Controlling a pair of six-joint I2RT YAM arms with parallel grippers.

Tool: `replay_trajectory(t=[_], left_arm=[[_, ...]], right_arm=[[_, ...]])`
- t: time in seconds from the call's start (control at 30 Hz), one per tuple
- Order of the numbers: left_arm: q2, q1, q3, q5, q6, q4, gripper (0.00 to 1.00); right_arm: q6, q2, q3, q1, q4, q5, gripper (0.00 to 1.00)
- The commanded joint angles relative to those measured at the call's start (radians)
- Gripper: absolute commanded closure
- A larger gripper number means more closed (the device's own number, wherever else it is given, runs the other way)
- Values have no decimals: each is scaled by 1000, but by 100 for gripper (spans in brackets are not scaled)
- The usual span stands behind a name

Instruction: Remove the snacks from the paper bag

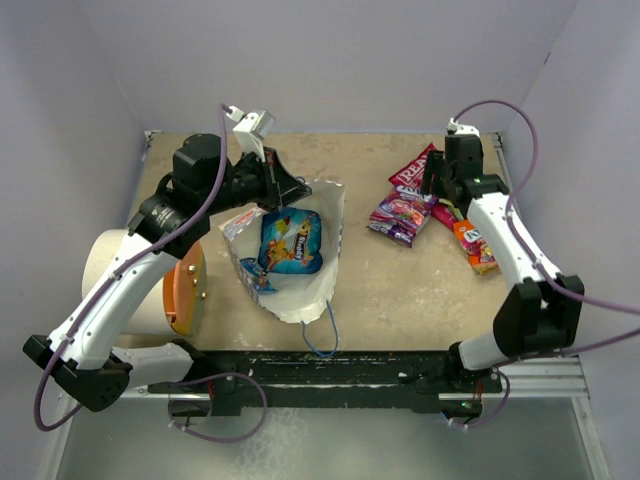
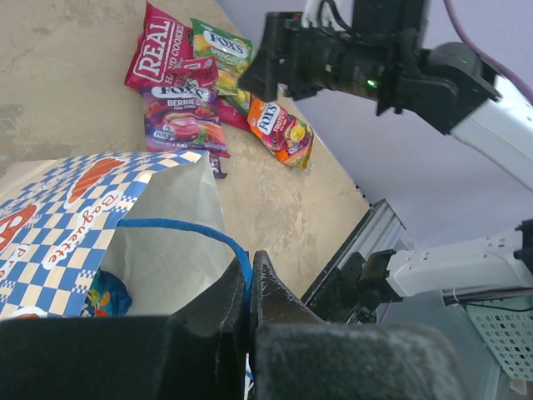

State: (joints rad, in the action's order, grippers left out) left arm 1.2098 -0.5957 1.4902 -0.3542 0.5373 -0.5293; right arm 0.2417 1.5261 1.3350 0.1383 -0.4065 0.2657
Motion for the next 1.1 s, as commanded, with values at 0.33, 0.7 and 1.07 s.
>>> replay_trajectory(t=[0.33, 0.7, 1.07], left_arm=[[27, 7, 125, 180, -59, 24, 100], [168, 47, 318, 180, -178, 21, 100], [289, 148, 524, 111, -264, 15, 100]], right_arm=[[59, -510, -159, -2, -51, -141, 10], [121, -588, -116, -2, -162, 8, 10], [111, -596, -95, -2, -210, 29, 10]])
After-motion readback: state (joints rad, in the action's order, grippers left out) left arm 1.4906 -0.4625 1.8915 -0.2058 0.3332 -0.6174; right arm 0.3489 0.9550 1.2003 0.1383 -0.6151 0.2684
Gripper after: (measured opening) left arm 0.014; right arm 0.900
